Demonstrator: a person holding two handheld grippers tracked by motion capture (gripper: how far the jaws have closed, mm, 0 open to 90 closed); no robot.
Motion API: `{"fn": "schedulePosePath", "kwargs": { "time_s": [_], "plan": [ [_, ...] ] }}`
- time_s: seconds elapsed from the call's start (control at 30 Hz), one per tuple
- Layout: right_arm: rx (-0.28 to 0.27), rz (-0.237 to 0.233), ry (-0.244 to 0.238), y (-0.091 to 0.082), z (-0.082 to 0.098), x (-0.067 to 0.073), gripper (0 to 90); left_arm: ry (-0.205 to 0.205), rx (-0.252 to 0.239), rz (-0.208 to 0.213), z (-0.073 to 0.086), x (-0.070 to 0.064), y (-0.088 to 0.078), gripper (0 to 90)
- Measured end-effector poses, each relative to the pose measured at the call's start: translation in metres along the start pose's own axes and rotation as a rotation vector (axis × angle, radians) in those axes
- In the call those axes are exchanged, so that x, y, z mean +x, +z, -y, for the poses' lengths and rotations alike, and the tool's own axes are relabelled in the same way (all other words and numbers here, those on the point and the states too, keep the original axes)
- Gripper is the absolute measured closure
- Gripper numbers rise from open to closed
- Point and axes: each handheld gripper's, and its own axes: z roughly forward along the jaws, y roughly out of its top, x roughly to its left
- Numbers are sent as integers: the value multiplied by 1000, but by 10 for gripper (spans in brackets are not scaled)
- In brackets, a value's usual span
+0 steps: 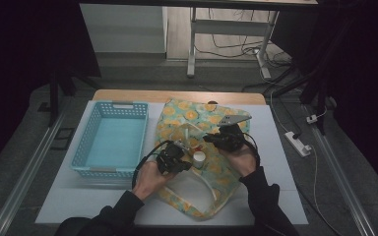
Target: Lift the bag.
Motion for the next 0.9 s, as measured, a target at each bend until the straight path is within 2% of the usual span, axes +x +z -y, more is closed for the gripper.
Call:
{"fn": "schedulePosePath", "kwargs": {
  "time_s": [0.17, 0.4, 0.53, 0.77, 0.9],
  "plan": [
    [-9, -16, 14, -6, -3, -3, 900, 3, -15, 48, -5, 1, -10, 900],
    [-6, -38, 26, -8, -6, -4, 900, 6, -52, 87, -13, 1, -29, 900],
    [1, -46, 16, -7, -10, -2, 900, 0, -81, 110, -19, 1, -43, 900],
    [13, -50, -10, -10, -21, 3, 900, 3, -123, 135, -33, 3, -66, 900],
    [13, -56, -21, -14, -27, 5, 900, 7, -150, 132, -42, 4, -80, 900]
  ]
}}
